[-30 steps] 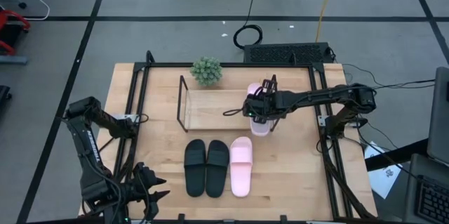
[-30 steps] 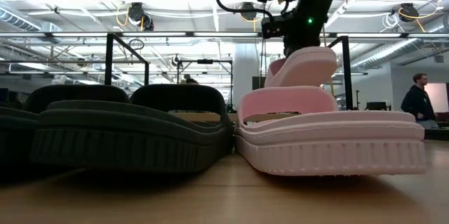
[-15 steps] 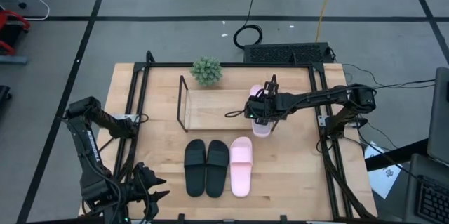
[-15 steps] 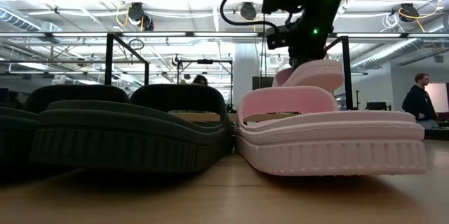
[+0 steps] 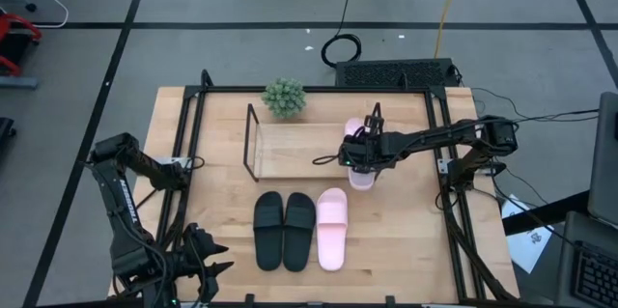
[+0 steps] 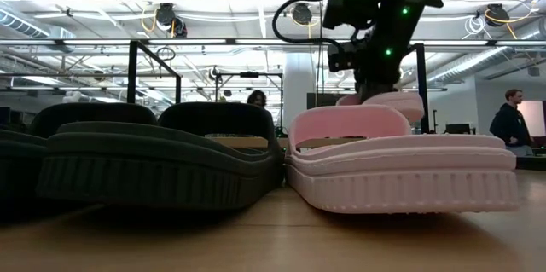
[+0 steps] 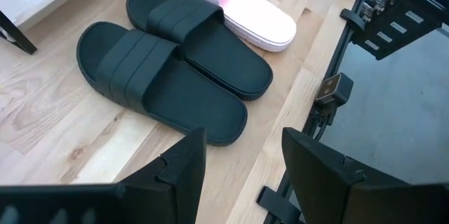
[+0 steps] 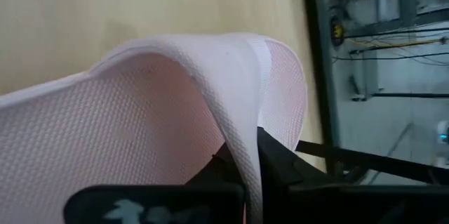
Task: Pick and place slides into the shelf
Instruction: Put the right pink slide on the shelf
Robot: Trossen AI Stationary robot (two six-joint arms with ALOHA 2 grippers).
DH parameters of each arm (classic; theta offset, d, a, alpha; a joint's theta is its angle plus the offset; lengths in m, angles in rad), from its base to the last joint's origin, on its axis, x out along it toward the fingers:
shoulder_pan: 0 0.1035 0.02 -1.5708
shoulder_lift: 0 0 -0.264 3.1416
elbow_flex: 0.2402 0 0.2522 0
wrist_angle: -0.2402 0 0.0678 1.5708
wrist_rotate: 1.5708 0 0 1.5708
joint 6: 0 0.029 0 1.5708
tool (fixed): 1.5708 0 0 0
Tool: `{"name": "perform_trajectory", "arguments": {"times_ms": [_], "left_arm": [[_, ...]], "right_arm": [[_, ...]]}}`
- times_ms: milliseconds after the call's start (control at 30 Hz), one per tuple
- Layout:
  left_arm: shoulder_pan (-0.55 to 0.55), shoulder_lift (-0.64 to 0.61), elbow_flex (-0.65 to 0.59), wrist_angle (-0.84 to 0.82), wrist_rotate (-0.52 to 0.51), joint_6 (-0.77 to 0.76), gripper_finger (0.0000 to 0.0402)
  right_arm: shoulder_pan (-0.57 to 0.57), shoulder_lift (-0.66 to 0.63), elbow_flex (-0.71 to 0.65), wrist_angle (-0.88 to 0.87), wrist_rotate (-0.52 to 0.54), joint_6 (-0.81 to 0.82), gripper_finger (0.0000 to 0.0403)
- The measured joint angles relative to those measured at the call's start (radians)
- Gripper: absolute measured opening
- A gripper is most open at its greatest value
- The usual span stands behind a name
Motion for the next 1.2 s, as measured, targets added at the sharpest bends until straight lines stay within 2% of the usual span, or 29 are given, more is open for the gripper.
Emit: {"name": "perform_trajectory", "arguments": {"times_ms": [600, 767, 867, 1200], "left_arm": [[0.005, 0.0, 0.0, 0.0, 0.0, -0.021, 0.0189], [0.005, 0.0, 0.0, 0.0, 0.0, -0.021, 0.0189], [0.005, 0.0, 0.0, 0.0, 0.0, -0.021, 0.0189], [0.005, 0.0, 0.0, 0.0, 0.0, -0.021, 0.0189]], "right_arm": [[-0.037, 0.0, 0.0, 0.048, 0.003, -0.063, 0.0003], [-0.037, 0.0, 0.0, 0.047, -0.069, -0.071, 0.0004], [-0.037, 0.0, 0.0, 0.048, -0.07, -0.073, 0.0007], [-0.038, -0.002, 0.001, 0.047, -0.123, -0.071, 0.0054]]}}
